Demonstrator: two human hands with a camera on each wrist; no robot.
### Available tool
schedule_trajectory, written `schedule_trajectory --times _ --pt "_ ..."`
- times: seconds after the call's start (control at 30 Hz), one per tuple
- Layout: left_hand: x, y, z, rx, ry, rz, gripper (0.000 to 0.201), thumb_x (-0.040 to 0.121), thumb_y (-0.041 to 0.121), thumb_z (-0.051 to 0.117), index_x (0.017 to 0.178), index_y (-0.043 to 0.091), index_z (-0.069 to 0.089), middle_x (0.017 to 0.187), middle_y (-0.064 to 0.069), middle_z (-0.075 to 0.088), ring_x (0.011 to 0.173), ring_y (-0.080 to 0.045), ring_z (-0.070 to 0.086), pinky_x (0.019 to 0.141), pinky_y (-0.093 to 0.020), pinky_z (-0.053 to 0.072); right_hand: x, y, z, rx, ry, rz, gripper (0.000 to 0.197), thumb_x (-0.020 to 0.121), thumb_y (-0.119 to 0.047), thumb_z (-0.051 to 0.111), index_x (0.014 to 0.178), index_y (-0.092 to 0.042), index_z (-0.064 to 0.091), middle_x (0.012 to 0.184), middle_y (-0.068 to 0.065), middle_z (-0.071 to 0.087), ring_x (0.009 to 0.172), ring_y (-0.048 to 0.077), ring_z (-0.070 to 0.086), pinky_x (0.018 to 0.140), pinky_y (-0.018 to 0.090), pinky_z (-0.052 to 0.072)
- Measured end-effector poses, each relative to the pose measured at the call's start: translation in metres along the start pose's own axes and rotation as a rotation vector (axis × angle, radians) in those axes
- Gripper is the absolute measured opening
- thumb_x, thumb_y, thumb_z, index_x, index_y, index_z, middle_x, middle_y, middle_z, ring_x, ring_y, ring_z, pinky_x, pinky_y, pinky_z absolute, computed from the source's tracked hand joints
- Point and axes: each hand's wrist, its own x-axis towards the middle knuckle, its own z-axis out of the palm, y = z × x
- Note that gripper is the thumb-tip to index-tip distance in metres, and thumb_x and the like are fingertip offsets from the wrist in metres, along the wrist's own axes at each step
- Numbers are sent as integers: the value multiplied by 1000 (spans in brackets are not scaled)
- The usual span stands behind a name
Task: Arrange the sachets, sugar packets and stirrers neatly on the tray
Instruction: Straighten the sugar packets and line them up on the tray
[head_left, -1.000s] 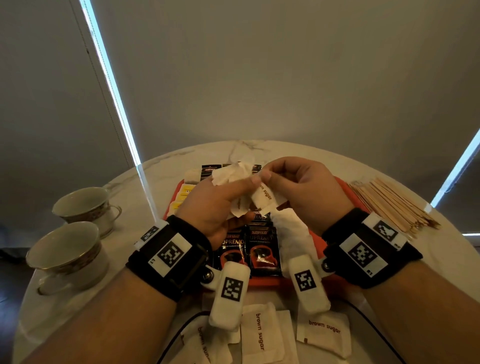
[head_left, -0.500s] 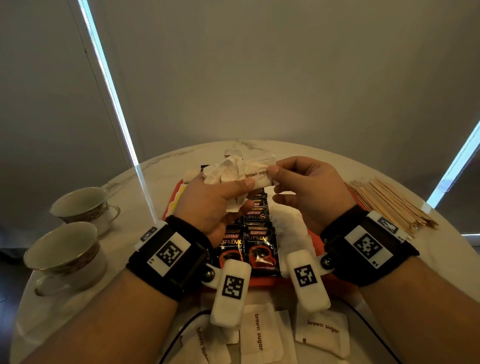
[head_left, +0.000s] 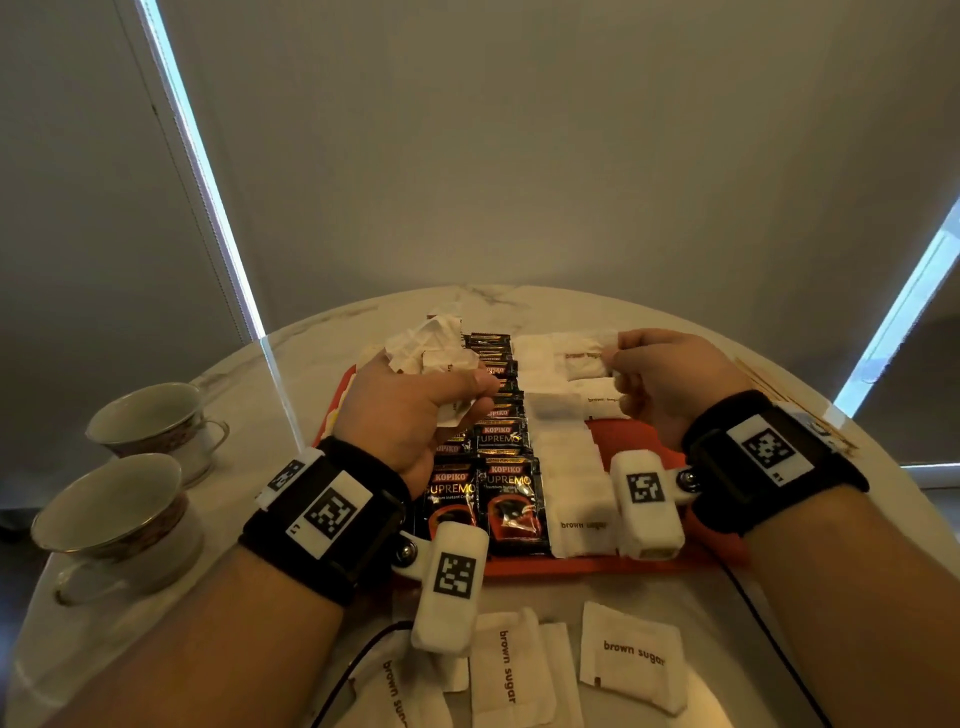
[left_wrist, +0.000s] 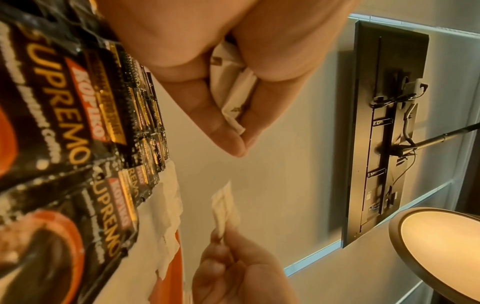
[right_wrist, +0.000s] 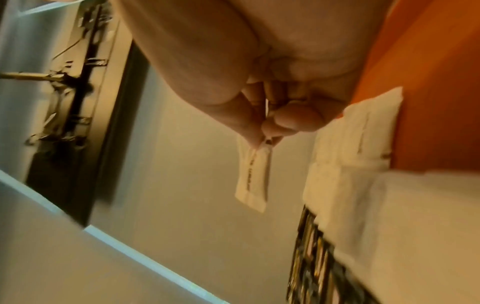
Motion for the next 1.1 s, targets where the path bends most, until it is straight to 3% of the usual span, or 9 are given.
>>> schedule_trajectory --times 0.13,0.3,0.43,0.67,0.83,0.93,1.03,1.1 --pt "1 1 -2 -4 6 -21 36 80 -8 76 114 -4 66 82 -13 77 74 -22 76 63 -28 63 21 12 -22 -159 118 243 10 90 -2 63 98 -4 68 85 13 63 67 21 53 64 33 44" --pt "2 3 -3 4 19 -31 37 83 -8 74 119 -5 64 85 -16 76 75 -22 76 60 -26 61 25 19 -30 -298 112 357 15 87 1 65 102 -2 66 73 10 60 61 20 53 60 31 43" --pt "3 3 -4 -8 40 -33 41 83 -8 75 122 -6 63 89 -18 77 76 -23 77 59 -26 60 21 18 -26 -377 105 339 7 92 -2 65 99 1 65 70 12 60 60 20 55 58 31 47" --pt "3 3 -3 7 51 -38 37 83 -9 75 119 -7 64 90 -19 76 75 -23 77 58 -25 59 16 15 -24 -359 95 341 13 96 -7 64 106 0 62 79 13 64 68 23 62 79 36 58" --pt "3 4 -4 16 63 -35 37 84 -7 75 119 -6 64 88 -17 77 75 -22 77 57 -25 59 15 9 -23 -382 135 249 16 92 -12 65 102 0 69 77 12 64 62 22 57 71 37 52" --pt "1 4 -2 19 56 -48 30 85 -5 74 114 -6 67 87 -18 76 72 -21 76 57 -24 59 15 8 -19 -333 118 177 11 93 -10 63 100 -1 65 78 13 61 64 24 58 65 38 54" --pt "0 4 1 -2 39 -97 20 90 -1 71 110 -5 68 84 -16 75 72 -22 76 56 -27 61 9 8 -13 -241 32 222 8 98 -9 62 103 -3 63 86 14 63 74 25 63 73 38 57" --pt "-3 5 5 -9 6 -158 17 95 1 64 110 -5 66 81 -15 76 71 -23 76 55 -28 61 5 6 -12 -206 2 213 10 99 -8 62 103 0 63 85 13 63 71 22 62 68 35 56"
